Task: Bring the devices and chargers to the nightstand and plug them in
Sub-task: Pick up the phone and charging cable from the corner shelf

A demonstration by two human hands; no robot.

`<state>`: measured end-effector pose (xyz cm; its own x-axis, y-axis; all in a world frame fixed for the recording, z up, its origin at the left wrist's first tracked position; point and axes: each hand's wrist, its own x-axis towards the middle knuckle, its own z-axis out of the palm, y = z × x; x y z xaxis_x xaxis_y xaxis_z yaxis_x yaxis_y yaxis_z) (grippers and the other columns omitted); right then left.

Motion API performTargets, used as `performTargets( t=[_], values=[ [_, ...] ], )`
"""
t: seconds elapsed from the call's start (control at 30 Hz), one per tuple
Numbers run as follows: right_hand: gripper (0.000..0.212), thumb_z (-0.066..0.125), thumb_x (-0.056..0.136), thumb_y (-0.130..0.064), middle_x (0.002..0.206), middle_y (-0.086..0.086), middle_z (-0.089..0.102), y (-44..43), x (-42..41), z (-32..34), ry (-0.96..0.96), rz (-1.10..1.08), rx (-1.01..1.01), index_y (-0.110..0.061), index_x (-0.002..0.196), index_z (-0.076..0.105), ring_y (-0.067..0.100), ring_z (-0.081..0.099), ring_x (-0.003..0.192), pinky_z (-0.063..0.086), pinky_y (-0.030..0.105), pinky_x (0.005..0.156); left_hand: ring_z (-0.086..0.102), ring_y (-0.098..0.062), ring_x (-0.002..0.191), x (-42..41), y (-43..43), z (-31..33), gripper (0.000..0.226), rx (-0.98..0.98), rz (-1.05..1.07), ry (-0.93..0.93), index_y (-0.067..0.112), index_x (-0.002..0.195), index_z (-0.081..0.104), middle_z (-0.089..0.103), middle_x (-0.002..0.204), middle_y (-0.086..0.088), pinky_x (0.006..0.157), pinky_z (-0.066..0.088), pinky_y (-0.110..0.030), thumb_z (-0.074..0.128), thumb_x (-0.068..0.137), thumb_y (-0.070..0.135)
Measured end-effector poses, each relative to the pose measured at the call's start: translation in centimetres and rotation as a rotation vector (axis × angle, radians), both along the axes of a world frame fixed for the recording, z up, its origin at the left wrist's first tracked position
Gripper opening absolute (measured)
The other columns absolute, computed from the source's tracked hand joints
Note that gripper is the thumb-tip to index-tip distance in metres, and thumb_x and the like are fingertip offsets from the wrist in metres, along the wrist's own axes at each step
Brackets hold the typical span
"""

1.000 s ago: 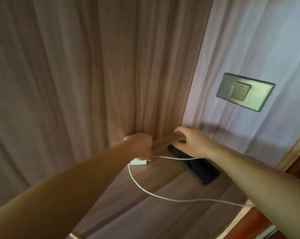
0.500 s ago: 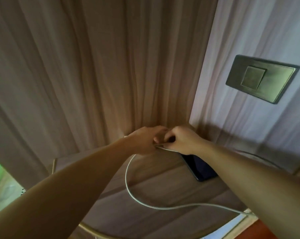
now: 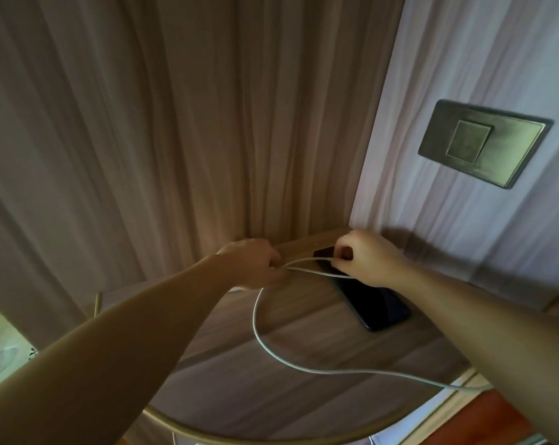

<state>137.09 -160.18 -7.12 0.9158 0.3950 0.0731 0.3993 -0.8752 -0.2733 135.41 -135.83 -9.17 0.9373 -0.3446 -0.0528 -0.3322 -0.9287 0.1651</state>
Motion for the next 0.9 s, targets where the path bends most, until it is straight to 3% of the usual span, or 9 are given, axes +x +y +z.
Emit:
performTargets(
  t=[0.1, 0.23, 0.33, 0.43, 0.57, 0.7, 0.83, 0.9],
  values=[
    [0.039, 0.064, 0.077, -0.060, 0.086, -0.004, 0.060, -0.6, -0.2, 0.0, 0.014, -0.135, -0.059, -0.022, 0.085, 0.061, 0.014, 0.059, 0.074, 0.053, 0.037, 0.063, 0.055, -0.012, 0.078, 0.4, 0.1, 0.1, 0.036, -0.014, -0.022, 0.023, 0.036, 0.064, 0.052, 0.054, 0.076, 0.012, 0.074, 0.046, -0.034, 0.043, 0.090, 0.060],
    [0.067, 0.064, 0.054, -0.083, 0.079, -0.005, 0.060, -0.3, -0.8, 1.1, 0.245, -0.344, -0.130, -0.021, 0.078, 0.058, 0.014, 0.059, 0.073, 0.049, 0.031, 0.060, 0.053, -0.004, 0.071, 0.5, 0.7, 0.2, 0.039, -0.078, -0.055, 0.053, 0.037, 0.063, 0.054, 0.055, 0.071, 0.014, 0.069, 0.041, -0.031, 0.041, 0.090, 0.063],
    [0.086, 0.071, 0.054, -0.077, 0.092, -0.003, 0.058, 1.0, -0.9, 1.9, 0.370, -0.345, -0.183, -0.011, 0.108, 0.063, 0.017, 0.057, 0.084, 0.048, 0.029, 0.068, 0.057, -0.009, 0.073, 0.3, 1.4, 0.3, 0.047, -0.104, -0.043, 0.031, 0.027, 0.074, 0.064, 0.060, 0.075, 0.009, 0.070, 0.048, -0.033, 0.039, 0.088, 0.065],
    [0.072, 0.077, 0.062, -0.060, 0.100, 0.000, 0.057, 2.2, -1.1, 1.9, 0.423, -0.368, -0.187, -0.010, 0.112, 0.062, 0.017, 0.056, 0.086, 0.045, 0.026, 0.064, 0.059, -0.009, 0.074, 0.1, 1.8, 0.7, 0.042, -0.118, -0.060, -0.015, 0.029, 0.080, 0.066, 0.063, 0.078, 0.008, 0.069, 0.050, -0.031, 0.041, 0.087, 0.062],
    [0.049, 0.073, 0.062, -0.054, 0.097, 0.002, 0.062, 2.2, -1.2, 1.8, 0.425, -0.400, -0.025, -0.015, 0.091, 0.063, 0.016, 0.060, 0.081, 0.041, 0.025, 0.053, 0.055, -0.007, 0.058, -0.4, 2.6, 1.3, 0.037, -0.231, -0.051, -0.047, 0.029, 0.059, 0.057, 0.057, 0.060, 0.010, 0.058, 0.048, -0.029, 0.050, 0.088, 0.052],
    [0.061, 0.074, 0.059, -0.057, 0.096, 0.004, 0.062, 2.2, -1.7, 3.5, 0.259, -0.488, 0.328, -0.014, 0.100, 0.057, 0.018, 0.060, 0.081, 0.042, 0.026, 0.055, 0.046, -0.009, 0.050, -1.0, 3.6, 2.7, 0.044, -0.312, -0.014, -0.049, 0.013, 0.063, 0.057, 0.051, 0.055, 0.007, 0.053, 0.045, -0.029, 0.053, 0.090, 0.048],
    [0.050, 0.076, 0.058, -0.044, 0.092, 0.003, 0.061, 3.7, -2.8, 6.0, -0.007, -0.480, 0.626, -0.021, 0.095, 0.051, 0.015, 0.059, 0.074, 0.038, 0.026, 0.051, 0.045, -0.006, 0.048, -3.0, 4.4, 5.3, 0.046, -0.367, 0.001, -0.079, 0.012, 0.068, 0.063, 0.053, 0.055, 0.009, 0.049, 0.043, -0.024, 0.053, 0.089, 0.052],
    [0.057, 0.077, 0.060, -0.041, 0.094, 0.001, 0.059, 4.8, -3.7, 7.9, -0.121, -0.447, 0.743, -0.020, 0.105, 0.049, 0.015, 0.058, 0.076, 0.038, 0.026, 0.051, 0.046, -0.003, 0.044, -4.8, 4.8, 6.9, 0.044, -0.361, 0.015, -0.138, 0.018, 0.063, 0.063, 0.054, 0.050, 0.014, 0.044, 0.039, -0.016, 0.053, 0.089, 0.052]
  ],
)
